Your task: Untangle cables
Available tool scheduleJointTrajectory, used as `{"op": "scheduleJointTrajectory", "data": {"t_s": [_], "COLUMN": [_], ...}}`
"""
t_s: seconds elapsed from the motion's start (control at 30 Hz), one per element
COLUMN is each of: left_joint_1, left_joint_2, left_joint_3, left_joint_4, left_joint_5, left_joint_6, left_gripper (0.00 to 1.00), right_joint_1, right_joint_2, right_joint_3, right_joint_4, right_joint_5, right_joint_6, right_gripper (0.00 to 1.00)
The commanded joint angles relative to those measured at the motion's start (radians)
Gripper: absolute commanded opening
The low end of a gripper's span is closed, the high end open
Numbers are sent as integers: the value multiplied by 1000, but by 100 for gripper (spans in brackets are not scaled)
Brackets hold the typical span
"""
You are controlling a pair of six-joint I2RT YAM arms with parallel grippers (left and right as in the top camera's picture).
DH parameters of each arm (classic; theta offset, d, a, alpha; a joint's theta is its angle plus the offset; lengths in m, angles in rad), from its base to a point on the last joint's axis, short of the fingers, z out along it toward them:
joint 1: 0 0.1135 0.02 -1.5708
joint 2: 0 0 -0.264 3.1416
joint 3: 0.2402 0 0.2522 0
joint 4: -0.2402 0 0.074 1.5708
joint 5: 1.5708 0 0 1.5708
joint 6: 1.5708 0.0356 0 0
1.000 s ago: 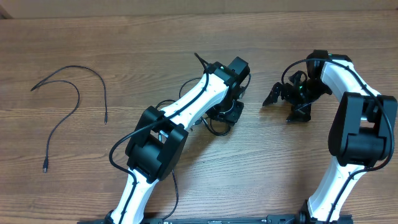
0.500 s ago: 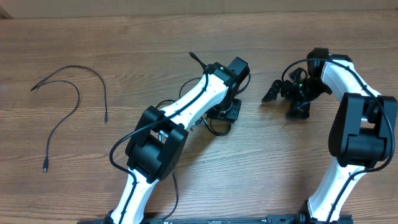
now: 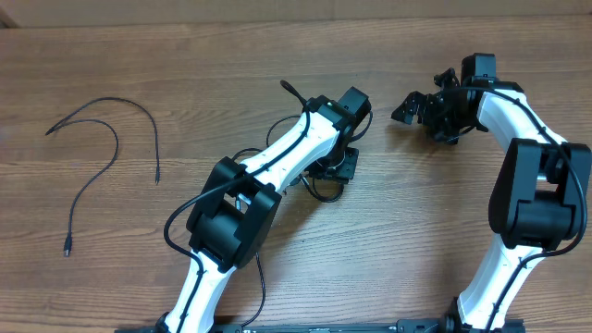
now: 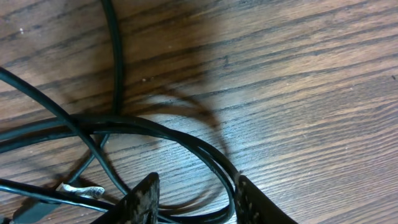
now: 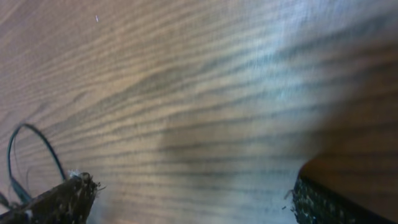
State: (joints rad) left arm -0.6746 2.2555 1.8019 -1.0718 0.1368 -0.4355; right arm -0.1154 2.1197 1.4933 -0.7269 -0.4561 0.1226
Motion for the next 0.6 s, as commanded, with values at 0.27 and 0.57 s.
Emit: {"op": "scheduleJointTrajectory", "data": {"t_s": [0.27,0.57], "left_joint_1": [-7,-5], "left_joint_2": [-2,-2], "left_joint_3": [-26,-67], "left_joint_4": [11,-6], "left_joint_5": [-33,-155], "left_joint_6": [-45,-44], "left_gripper": [36,39], "right_joint_1": [5,5], "right_joint_2": [16,16], "right_joint_3": [-14,-14], "right_joint_4": [42,42], "right_joint_5": [18,18], "right_joint_6": [-11,-11], "right_gripper": [100,100]}}
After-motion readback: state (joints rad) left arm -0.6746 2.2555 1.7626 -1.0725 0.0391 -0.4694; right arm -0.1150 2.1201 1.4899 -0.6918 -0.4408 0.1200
